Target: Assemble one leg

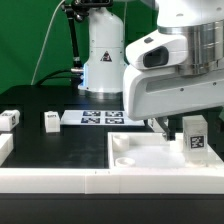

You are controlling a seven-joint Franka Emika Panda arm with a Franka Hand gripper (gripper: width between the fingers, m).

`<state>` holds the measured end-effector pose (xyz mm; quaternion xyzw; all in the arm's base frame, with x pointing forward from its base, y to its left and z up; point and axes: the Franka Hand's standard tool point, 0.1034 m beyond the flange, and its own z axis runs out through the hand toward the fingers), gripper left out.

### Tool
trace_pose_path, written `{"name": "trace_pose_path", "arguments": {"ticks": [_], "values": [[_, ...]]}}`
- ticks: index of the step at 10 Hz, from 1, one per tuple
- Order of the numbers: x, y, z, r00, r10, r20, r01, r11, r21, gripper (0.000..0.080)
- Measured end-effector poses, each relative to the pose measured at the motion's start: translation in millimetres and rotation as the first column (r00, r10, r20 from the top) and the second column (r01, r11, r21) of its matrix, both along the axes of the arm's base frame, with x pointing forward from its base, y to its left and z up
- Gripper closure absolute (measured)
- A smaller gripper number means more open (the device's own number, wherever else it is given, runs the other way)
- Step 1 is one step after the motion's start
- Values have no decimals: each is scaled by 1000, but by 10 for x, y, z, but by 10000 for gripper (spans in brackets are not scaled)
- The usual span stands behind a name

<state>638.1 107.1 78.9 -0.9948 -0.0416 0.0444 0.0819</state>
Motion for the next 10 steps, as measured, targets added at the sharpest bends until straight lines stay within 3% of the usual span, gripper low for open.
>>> {"name": "trace_pose_path", "arguments": {"ticks": [2,3,4,7,10], "values": [[2,-1,-11,1000,0,-1,0,1000,0,393],[3,0,-11,1000,0,0,0,1000,0,393],[3,-1,-11,1000,-8,-2,8,1000,0,509],[-3,13,-17,993,-116,-17,115,993,-11,509],[-21,24,-18,864,-502,-39,499,864,-71,509]]}}
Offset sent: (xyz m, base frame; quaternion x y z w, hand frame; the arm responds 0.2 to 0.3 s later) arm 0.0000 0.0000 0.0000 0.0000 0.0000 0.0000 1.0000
